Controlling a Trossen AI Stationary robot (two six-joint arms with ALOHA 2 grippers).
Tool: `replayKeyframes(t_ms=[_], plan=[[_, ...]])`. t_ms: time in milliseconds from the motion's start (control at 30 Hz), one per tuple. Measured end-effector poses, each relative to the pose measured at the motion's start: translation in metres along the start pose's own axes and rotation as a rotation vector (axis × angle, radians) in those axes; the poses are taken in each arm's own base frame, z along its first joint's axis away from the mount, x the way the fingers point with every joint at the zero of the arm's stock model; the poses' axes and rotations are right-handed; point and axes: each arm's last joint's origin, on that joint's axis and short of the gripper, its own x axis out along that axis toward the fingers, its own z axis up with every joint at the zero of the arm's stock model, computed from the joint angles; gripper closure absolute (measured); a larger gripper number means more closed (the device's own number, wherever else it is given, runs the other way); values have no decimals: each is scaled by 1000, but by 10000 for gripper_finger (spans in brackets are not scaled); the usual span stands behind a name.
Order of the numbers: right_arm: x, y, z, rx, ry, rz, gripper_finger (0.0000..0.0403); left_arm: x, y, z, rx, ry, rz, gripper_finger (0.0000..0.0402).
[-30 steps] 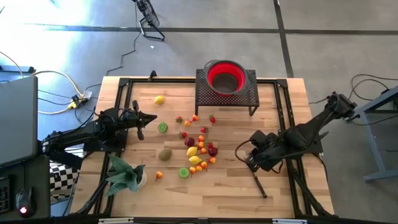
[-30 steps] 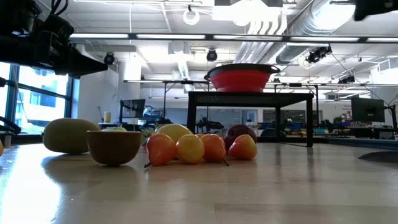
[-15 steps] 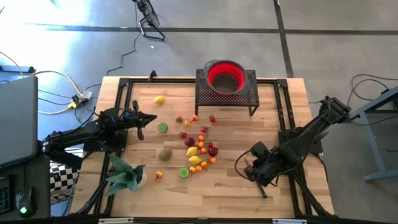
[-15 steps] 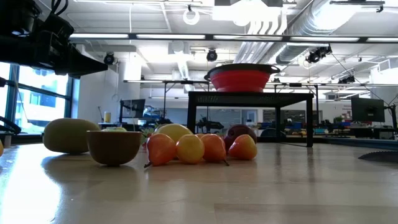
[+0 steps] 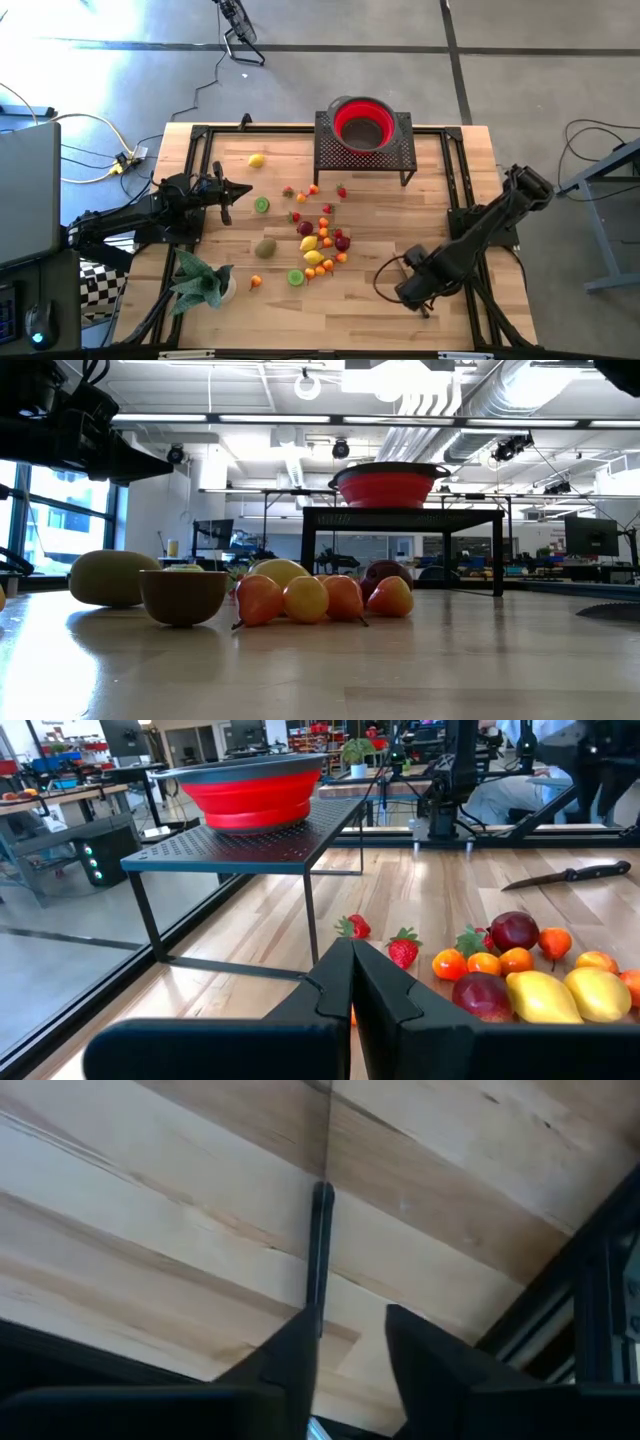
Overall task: Pick & Place Fruit
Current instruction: Put the knife on the shelf
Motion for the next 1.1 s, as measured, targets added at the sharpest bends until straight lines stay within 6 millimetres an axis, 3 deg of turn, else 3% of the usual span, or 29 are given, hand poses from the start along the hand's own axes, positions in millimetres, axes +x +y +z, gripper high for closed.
replayKeyframes(t_ms=[200,367,800,1100], plan=[[7,5,-10,7,-9,26,210,0,0,0,0,1,0,402],[15,7,-25,-32,-26,39,175,0,0,0,0,2,0,402],[44,12,-54,-77,-55,7,188,0,0,0,0,3,0,402],[64,21,-58,-87,-58,-10,188,0,0,0,0,3,0,402]])
